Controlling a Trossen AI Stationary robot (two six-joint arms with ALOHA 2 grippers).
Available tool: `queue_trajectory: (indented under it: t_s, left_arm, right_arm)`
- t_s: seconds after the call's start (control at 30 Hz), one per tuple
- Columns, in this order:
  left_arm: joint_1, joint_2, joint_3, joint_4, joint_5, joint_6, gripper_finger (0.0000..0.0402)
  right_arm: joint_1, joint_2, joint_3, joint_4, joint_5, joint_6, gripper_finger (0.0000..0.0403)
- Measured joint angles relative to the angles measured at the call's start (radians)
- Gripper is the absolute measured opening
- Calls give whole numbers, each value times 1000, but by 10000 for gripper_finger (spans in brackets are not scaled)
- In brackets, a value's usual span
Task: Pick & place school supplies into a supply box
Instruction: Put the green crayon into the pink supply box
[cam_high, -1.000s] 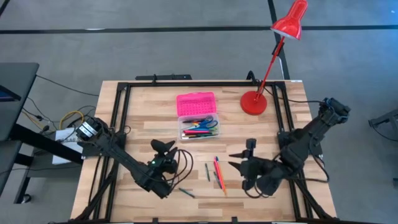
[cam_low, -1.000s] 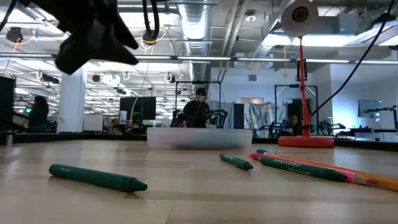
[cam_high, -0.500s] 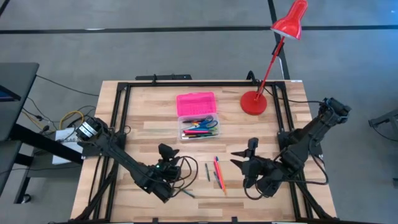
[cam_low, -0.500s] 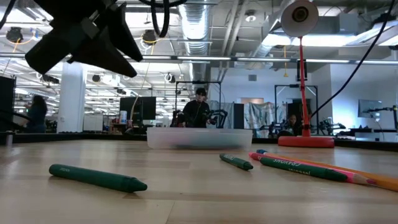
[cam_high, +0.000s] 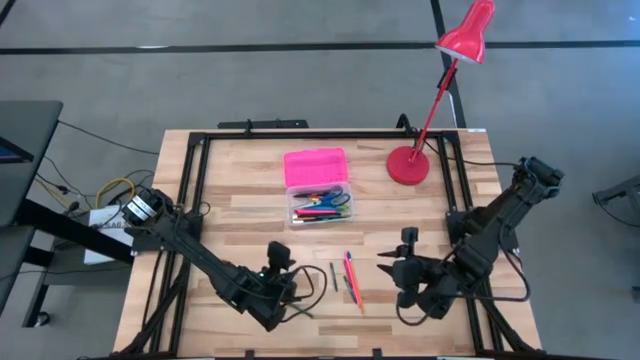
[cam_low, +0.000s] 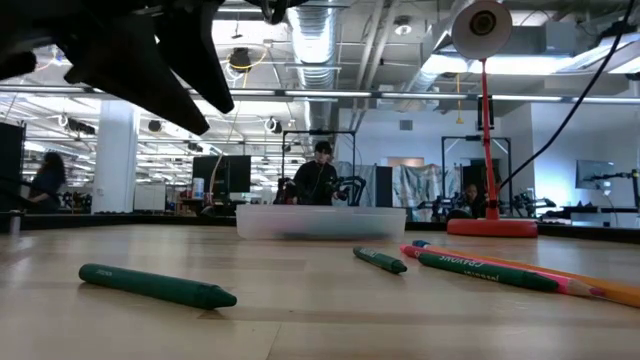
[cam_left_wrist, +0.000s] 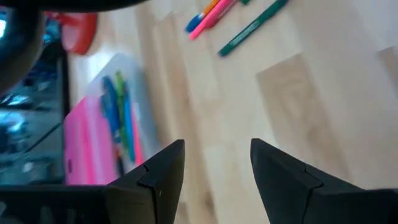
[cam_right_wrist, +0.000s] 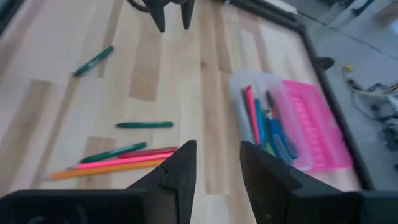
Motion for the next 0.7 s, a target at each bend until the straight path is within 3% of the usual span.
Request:
queue_trajectory:
  t_s: [0.37,0.7]
  left_arm:
    - [1,0,0,43,118,13,179]
    - [34,0,-20,218,380,94,179]
  right_arm:
    - [51,3,0,-14,-5,46,118]
    - [51,3,0,-14,-27,65,118]
